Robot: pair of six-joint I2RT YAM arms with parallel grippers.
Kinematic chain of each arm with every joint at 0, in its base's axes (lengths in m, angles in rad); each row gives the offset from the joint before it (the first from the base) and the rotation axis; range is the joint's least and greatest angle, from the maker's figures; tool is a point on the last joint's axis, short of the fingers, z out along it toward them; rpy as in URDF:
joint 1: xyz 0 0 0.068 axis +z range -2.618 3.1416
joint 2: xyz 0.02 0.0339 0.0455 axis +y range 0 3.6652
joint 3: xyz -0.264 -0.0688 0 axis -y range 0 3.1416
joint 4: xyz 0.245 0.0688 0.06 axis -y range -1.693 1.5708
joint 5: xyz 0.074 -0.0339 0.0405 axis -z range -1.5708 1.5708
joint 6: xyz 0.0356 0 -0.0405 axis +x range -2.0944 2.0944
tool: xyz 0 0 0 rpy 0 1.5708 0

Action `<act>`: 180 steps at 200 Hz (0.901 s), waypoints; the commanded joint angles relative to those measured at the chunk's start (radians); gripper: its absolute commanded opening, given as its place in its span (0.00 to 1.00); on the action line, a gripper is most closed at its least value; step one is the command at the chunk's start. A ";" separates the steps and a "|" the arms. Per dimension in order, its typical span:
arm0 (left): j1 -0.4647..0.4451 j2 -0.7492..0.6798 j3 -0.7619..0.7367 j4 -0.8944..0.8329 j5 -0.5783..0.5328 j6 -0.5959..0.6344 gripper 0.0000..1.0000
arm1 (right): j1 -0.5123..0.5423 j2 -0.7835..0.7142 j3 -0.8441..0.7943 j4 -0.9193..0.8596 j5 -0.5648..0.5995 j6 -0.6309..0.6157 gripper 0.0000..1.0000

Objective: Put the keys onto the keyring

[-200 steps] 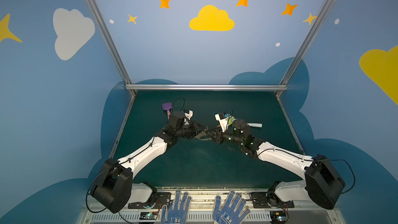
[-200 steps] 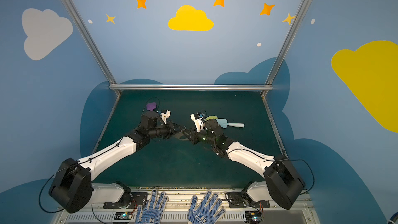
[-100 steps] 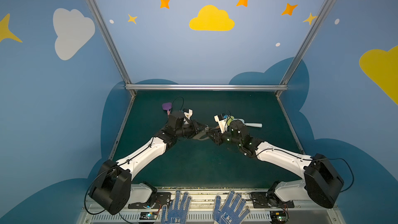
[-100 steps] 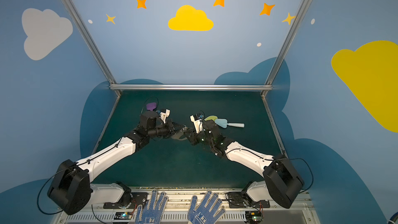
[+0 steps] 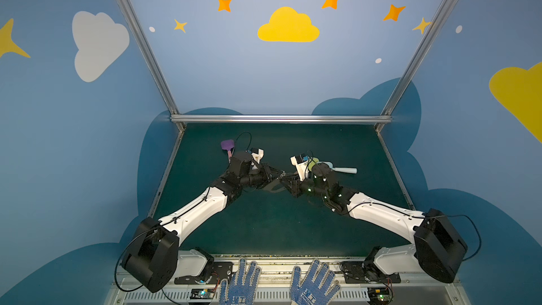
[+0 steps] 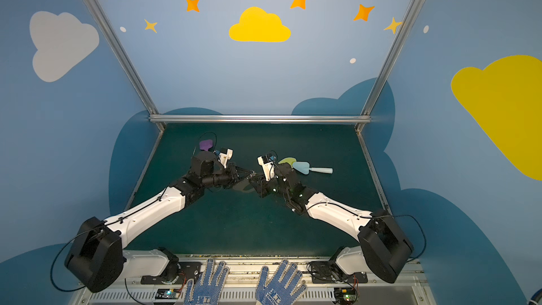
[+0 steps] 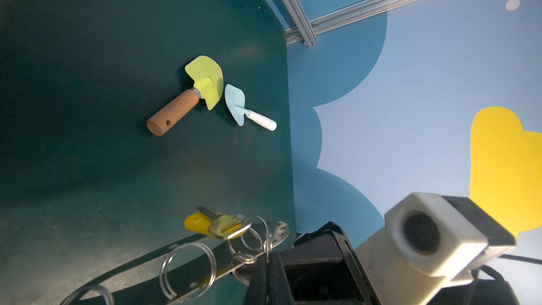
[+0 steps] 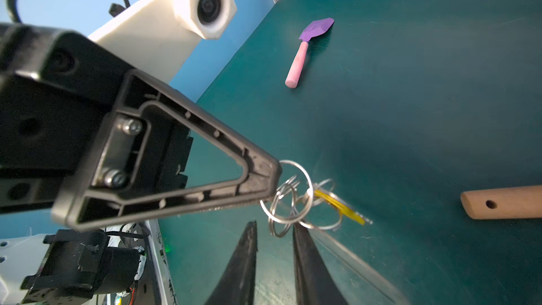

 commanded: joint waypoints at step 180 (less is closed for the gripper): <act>0.007 -0.010 0.019 -0.064 0.028 0.019 0.04 | -0.015 -0.113 0.006 -0.187 0.145 -0.159 0.00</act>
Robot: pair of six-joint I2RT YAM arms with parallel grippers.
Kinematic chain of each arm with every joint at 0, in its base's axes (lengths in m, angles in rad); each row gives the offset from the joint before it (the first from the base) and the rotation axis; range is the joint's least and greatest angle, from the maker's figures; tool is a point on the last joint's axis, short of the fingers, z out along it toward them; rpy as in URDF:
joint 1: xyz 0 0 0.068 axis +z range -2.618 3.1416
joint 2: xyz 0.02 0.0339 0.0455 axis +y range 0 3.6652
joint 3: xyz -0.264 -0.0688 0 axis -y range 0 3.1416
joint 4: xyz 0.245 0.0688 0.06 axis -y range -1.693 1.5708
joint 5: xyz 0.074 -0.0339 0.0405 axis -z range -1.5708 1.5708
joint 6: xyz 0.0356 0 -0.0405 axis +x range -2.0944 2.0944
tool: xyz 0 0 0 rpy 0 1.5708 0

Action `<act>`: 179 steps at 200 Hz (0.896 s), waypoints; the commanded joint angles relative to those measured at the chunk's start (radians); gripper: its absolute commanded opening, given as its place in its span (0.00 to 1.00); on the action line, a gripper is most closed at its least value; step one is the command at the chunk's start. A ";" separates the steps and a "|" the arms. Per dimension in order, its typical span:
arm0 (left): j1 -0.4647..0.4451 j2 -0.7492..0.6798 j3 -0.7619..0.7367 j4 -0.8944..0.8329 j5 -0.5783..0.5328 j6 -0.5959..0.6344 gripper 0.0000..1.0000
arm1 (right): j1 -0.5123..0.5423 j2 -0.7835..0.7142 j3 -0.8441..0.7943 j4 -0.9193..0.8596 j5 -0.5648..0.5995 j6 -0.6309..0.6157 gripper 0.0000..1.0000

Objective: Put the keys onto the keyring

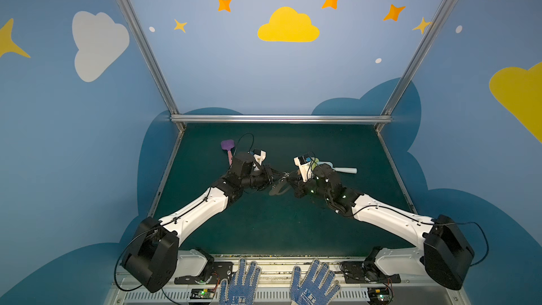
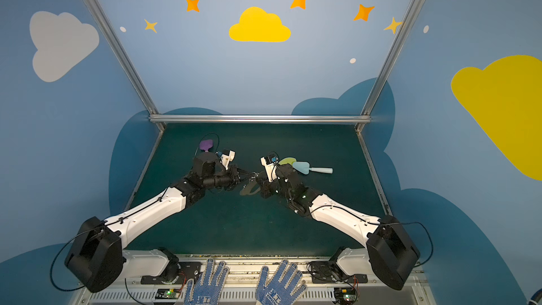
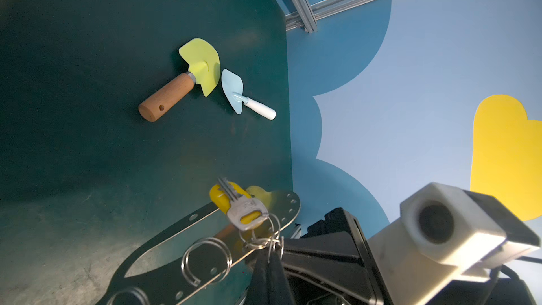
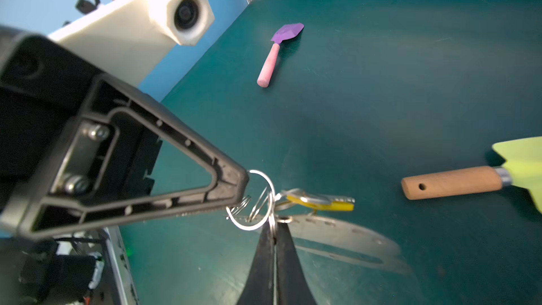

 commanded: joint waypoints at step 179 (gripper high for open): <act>-0.016 0.128 0.119 -0.045 0.282 0.078 0.04 | -0.013 -0.112 -0.027 -0.031 0.141 -0.232 0.00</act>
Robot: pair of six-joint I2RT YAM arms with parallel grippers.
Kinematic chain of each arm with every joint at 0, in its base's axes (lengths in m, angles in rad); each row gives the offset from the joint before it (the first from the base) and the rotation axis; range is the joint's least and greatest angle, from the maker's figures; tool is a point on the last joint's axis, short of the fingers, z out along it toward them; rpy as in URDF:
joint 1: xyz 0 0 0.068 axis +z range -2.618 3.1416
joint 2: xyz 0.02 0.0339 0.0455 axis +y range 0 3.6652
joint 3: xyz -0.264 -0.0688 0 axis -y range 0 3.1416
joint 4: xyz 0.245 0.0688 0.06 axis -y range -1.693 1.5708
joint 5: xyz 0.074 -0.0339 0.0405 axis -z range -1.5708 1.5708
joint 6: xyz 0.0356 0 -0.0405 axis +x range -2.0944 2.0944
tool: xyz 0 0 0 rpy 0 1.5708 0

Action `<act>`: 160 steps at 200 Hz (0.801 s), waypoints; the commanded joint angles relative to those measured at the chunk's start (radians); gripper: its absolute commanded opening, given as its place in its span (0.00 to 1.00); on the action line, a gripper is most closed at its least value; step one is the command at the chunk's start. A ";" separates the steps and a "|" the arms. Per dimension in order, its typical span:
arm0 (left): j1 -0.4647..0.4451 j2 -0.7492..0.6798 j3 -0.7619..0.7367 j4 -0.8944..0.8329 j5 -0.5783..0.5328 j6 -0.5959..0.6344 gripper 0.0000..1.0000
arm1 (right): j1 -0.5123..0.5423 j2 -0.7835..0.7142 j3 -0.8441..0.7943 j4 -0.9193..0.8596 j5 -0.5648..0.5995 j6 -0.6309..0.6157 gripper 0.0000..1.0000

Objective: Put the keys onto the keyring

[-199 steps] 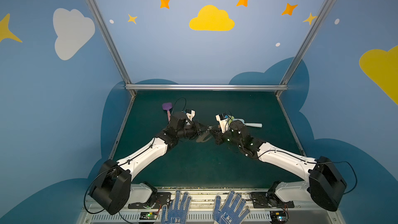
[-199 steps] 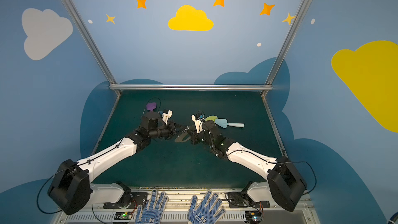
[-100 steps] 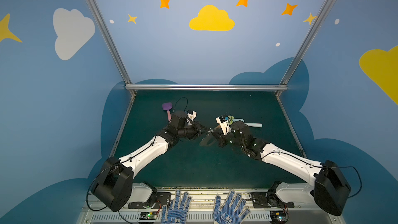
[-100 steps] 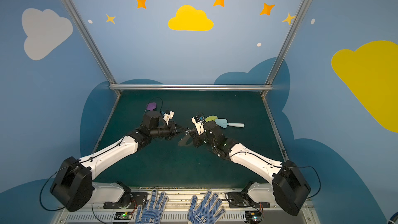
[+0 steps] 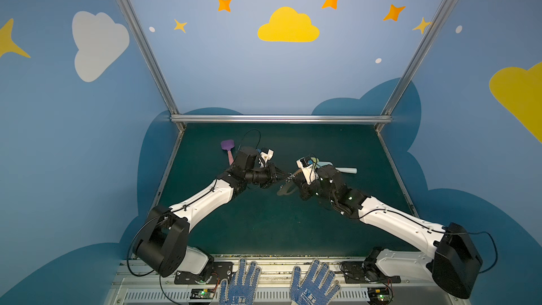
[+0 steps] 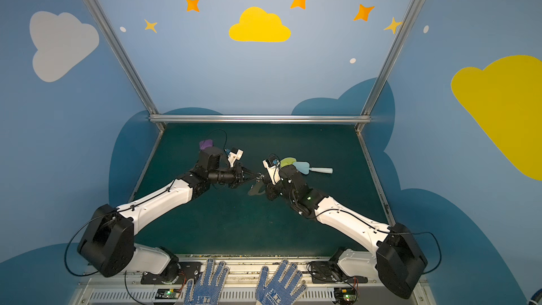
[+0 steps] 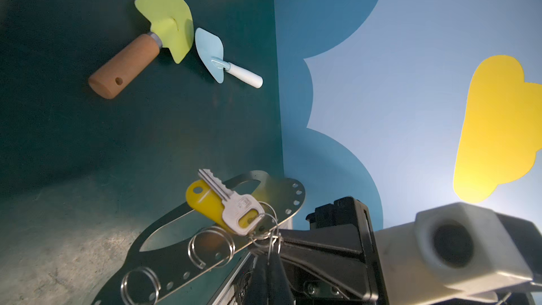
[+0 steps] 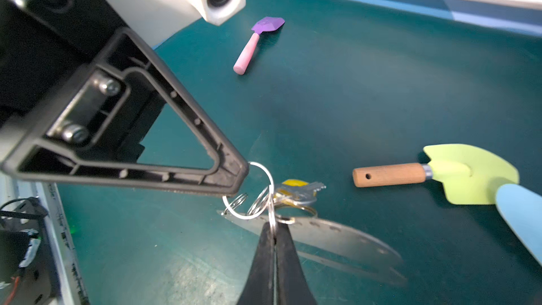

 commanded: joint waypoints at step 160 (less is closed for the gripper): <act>-0.073 0.070 0.088 -0.067 0.185 0.066 0.04 | -0.032 -0.097 -0.069 0.192 0.116 -0.188 0.00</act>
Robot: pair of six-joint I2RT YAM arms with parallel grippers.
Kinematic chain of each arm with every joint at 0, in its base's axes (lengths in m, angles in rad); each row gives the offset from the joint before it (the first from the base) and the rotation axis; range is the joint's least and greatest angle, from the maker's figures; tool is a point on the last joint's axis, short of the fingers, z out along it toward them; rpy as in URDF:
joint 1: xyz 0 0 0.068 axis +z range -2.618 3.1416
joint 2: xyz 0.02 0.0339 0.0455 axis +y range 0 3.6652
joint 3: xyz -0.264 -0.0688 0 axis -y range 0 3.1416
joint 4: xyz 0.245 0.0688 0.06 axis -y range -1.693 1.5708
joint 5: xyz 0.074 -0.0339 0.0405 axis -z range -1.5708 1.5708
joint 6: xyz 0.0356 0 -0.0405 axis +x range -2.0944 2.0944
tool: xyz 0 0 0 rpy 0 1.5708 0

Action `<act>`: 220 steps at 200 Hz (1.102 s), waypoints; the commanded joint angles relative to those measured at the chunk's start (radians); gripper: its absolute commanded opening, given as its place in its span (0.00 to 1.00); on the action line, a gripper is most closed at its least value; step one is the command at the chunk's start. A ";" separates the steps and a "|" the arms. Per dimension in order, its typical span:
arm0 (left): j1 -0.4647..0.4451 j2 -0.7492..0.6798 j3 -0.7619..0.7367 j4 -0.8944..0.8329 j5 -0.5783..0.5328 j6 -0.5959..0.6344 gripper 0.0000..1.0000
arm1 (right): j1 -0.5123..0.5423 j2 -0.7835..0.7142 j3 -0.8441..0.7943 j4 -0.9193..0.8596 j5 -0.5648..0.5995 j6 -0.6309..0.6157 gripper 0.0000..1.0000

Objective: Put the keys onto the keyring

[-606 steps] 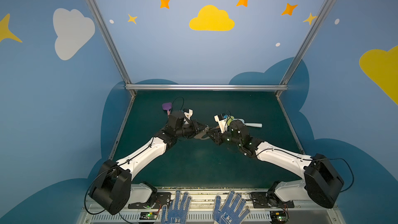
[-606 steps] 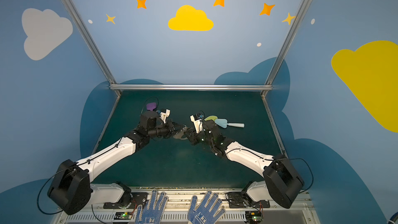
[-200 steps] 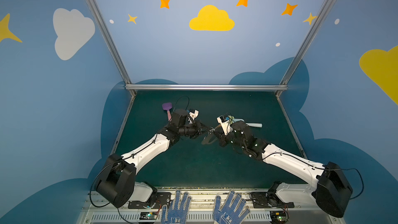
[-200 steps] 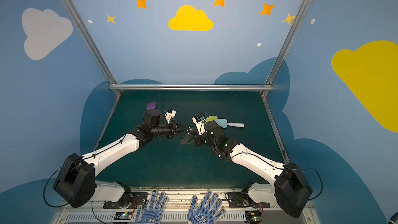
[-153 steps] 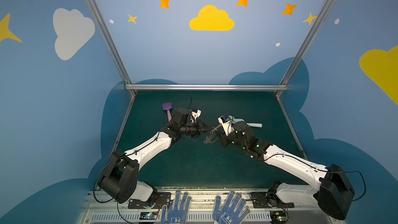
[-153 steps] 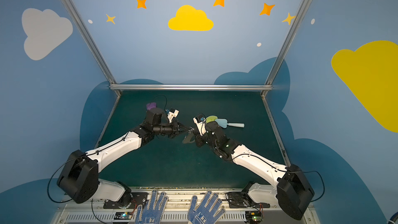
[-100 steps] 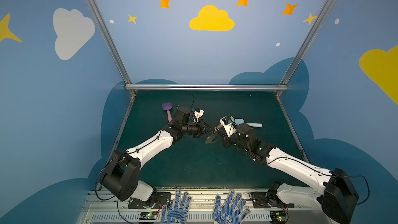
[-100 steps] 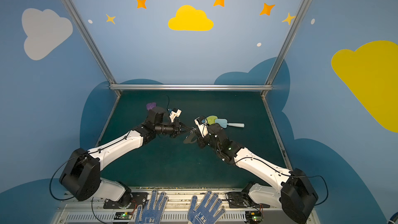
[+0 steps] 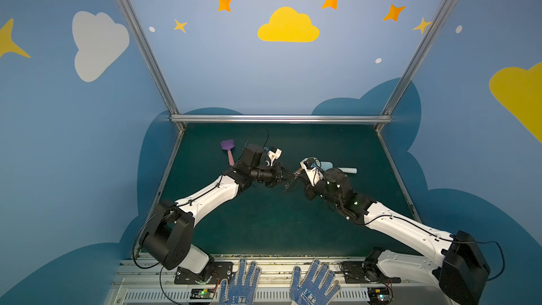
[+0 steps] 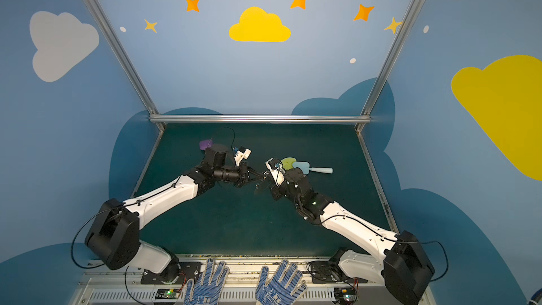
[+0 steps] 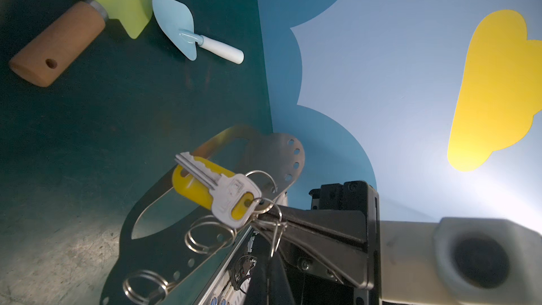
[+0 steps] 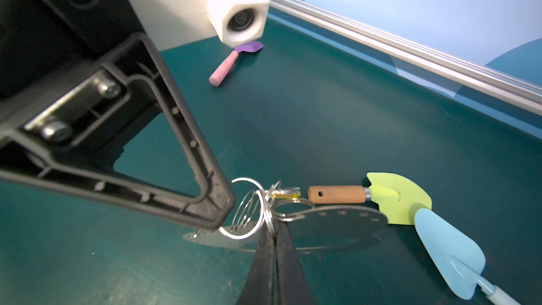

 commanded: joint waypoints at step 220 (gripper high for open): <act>-0.015 0.104 -0.009 0.091 0.152 -0.114 0.04 | -0.086 -0.215 -0.166 -0.064 -0.198 0.220 0.16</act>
